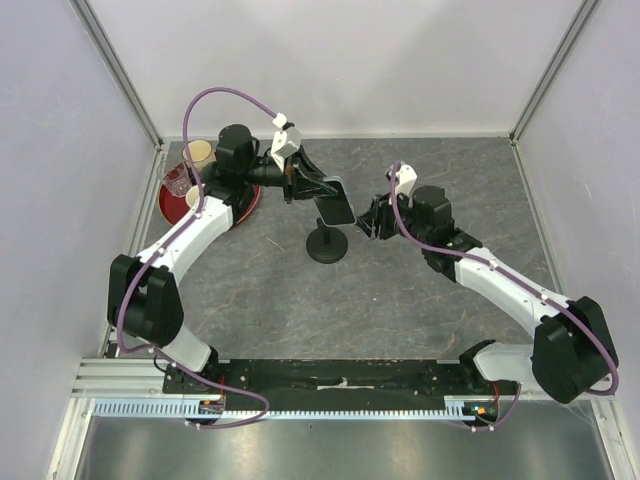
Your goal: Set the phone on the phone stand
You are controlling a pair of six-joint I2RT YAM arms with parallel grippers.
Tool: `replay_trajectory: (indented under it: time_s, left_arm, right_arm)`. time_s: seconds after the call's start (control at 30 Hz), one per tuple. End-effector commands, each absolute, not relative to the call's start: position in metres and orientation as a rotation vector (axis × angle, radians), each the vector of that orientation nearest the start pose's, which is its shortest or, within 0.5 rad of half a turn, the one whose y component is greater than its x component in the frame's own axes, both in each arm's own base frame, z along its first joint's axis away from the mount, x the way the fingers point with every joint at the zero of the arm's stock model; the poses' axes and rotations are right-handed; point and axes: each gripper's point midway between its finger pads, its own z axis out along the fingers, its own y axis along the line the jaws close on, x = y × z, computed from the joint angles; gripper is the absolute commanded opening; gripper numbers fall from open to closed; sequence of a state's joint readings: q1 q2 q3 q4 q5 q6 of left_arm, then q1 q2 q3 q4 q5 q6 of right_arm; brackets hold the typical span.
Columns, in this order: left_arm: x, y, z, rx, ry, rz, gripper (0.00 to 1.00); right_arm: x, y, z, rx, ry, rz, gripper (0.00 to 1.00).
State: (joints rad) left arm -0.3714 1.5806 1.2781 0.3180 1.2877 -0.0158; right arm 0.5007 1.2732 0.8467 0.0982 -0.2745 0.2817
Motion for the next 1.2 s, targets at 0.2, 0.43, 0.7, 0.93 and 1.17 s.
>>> replay_trajectory:
  time_s: [0.2, 0.43, 0.7, 0.93, 1.17]
  left_arm:
    - [0.295, -0.274, 0.398, 1.126, 1.009, -1.022, 0.02]
    - [0.277, -0.266, 0.403, 1.087, 0.995, -1.013, 0.02]
    - [0.27, -0.264, 0.402, 1.091, 1.005, -1.027, 0.02]
    - [0.269, -0.264, 0.397, 1.097, 1.013, -1.035, 0.02]
    - [0.271, -0.265, 0.393, 1.092, 1.026, -1.047, 0.02]
  right_arm:
    - [0.33, 0.273, 0.221, -0.543, 1.593, 0.739, 0.5]
    - [0.339, 0.269, 0.211, -0.519, 1.577, 0.671, 0.47]
    - [0.345, 0.279, 0.212, -0.541, 1.557, 0.681, 0.44]
    - [0.348, 0.28, 0.209, -0.543, 1.561, 0.674, 0.41]
    - [0.35, 0.284, 0.207, -0.548, 1.559, 0.686, 0.4]
